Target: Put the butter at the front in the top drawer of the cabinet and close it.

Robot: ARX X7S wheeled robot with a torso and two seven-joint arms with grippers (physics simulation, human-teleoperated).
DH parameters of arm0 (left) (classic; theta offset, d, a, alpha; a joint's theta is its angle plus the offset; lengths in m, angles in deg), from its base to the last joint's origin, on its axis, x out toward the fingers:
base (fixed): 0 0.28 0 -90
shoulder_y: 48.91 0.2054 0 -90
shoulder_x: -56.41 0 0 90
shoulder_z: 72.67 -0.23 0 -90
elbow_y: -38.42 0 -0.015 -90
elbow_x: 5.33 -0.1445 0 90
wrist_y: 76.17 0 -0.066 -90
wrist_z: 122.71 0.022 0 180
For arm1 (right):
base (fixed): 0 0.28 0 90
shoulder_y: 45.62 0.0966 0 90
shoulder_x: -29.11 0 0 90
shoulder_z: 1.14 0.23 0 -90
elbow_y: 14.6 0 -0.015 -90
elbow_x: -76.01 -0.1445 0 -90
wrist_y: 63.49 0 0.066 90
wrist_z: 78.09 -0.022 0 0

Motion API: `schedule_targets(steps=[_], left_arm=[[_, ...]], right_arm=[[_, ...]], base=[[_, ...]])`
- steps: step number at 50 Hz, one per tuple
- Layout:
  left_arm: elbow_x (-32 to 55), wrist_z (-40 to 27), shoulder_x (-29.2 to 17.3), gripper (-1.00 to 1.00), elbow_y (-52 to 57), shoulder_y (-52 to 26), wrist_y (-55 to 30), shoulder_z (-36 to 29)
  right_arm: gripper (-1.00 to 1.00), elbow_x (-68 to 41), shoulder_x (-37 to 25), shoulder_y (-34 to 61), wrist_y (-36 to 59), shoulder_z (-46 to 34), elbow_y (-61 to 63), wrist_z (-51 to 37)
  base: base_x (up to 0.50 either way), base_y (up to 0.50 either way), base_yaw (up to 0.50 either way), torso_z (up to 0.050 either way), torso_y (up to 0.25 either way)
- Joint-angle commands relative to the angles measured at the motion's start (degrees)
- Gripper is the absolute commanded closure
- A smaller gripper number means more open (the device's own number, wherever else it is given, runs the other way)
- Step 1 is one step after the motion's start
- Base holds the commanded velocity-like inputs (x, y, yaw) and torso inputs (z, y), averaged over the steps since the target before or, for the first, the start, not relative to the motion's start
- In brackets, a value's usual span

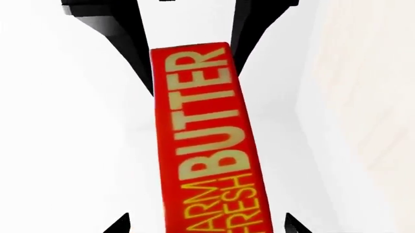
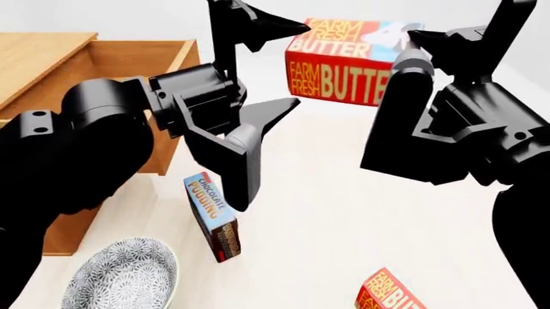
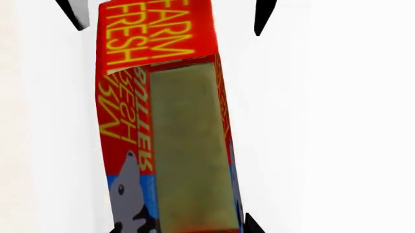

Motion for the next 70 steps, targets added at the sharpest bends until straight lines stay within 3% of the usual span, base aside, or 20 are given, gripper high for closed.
schedule_targets(steps=[1,29,30,38,45,46,49,57,60,64,70], left_arm=[[-2.91,-3.08,0.40,-1.00,-2.08,-0.23,2.06,-0.22],[-1.53,-3.18,0.26,-1.00,-2.08,2.35,1.13,-0.95],[-1.64,-3.96,0.28,1.00,-2.19,2.29,1.73,-0.70],[-2.22,-6.69,0.22,1.00,-2.11,1.88,4.18,0.16],[-3.52,-8.06,-0.66,1.00,0.49,2.00,4.49,0.98],[-3.49,-8.04,-0.83,1.00,1.28,2.10,4.02,1.24],[-2.33,-6.76,-1.73,1.00,4.60,2.55,1.21,2.34],[-0.72,-4.36,-4.82,1.00,9.85,3.01,-3.62,4.61],[1.50,-2.32,-5.65,1.00,13.54,3.82,-9.00,6.11],[8.13,0.55,-5.16,1.00,21.90,6.10,-24.17,10.19],[12.42,-0.27,-0.60,1.00,34.14,6.74,-55.24,17.13]], right_arm=[[1.00,5.14,0.76,0.33,0.55,3.71,0.99,-0.67],[1.00,2.70,3.97,-0.55,5.54,9.73,7.57,2.30],[1.00,2.49,4.13,-0.96,5.52,10.44,7.59,2.62],[1.00,0.14,4.79,-2.65,5.40,13.56,7.60,3.57],[1.00,-10.53,4.72,-4.57,6.02,19.99,7.57,-1.11],[-1.00,-11.92,4.48,-4.64,5.91,20.51,7.56,-1.95],[-1.00,-16.82,2.35,-3.81,4.51,20.64,7.57,-5.54],[-1.00,-33.22,-7.86,6.69,-0.94,9.24,7.57,-21.77],[-1.00,-41.11,-10.85,10.58,-1.81,6.58,7.57,-28.10],[-1.00,-51.21,-13.87,13.29,-2.88,4.93,7.47,-34.60],[-1.00,-62.17,-20.12,9.71,-11.03,8.27,4.81,-42.83]], base=[[0.00,0.00,0.00,0.000,0.010],[0.00,0.00,0.00,0.001,0.001],[0.00,0.00,0.00,0.000,0.010],[0.00,0.00,0.00,0.000,0.000],[0.00,0.00,0.00,0.000,0.001],[0.00,0.00,0.00,0.000,0.000],[0.00,0.00,0.00,0.003,0.000],[0.00,0.00,0.00,0.000,0.001],[0.00,0.00,0.00,0.000,0.000],[0.00,0.00,0.00,0.000,0.003],[0.00,0.00,0.00,0.002,0.000]])
